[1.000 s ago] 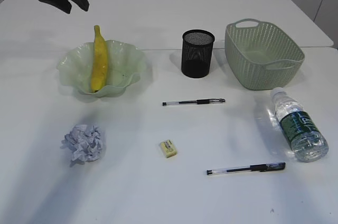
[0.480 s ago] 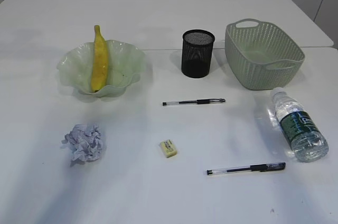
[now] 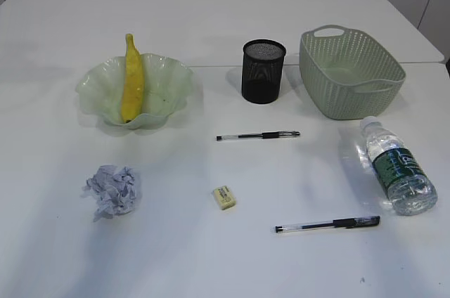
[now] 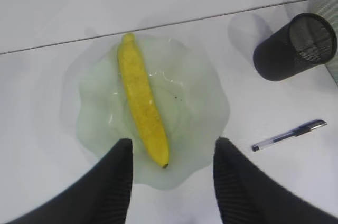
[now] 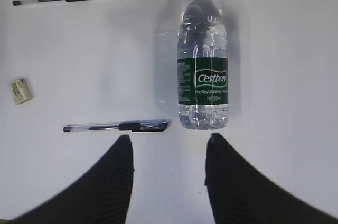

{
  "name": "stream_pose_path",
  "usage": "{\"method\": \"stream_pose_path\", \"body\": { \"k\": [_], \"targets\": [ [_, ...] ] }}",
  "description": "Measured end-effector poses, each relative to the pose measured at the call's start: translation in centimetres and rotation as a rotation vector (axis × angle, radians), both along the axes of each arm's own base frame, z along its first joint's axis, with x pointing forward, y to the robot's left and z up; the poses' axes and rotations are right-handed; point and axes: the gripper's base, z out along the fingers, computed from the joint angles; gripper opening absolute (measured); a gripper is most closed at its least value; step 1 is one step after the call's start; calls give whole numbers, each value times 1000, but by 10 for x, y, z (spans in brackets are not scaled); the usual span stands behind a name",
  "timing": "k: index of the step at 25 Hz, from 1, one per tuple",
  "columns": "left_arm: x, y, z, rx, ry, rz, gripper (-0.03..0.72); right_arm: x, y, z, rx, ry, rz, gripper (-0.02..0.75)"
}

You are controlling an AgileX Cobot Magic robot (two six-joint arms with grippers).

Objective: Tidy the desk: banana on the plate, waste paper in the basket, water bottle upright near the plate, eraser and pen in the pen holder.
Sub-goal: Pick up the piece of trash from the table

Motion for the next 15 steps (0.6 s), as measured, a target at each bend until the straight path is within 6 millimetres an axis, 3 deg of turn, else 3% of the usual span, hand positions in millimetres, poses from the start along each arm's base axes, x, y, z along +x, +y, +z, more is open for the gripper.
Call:
{"method": "stream_pose_path", "body": {
  "k": [15],
  "targets": [
    [-64, -8, -15, 102, 137, -39, 354, 0, 1, 0, 12, 0, 0, 337]
  ]
}}
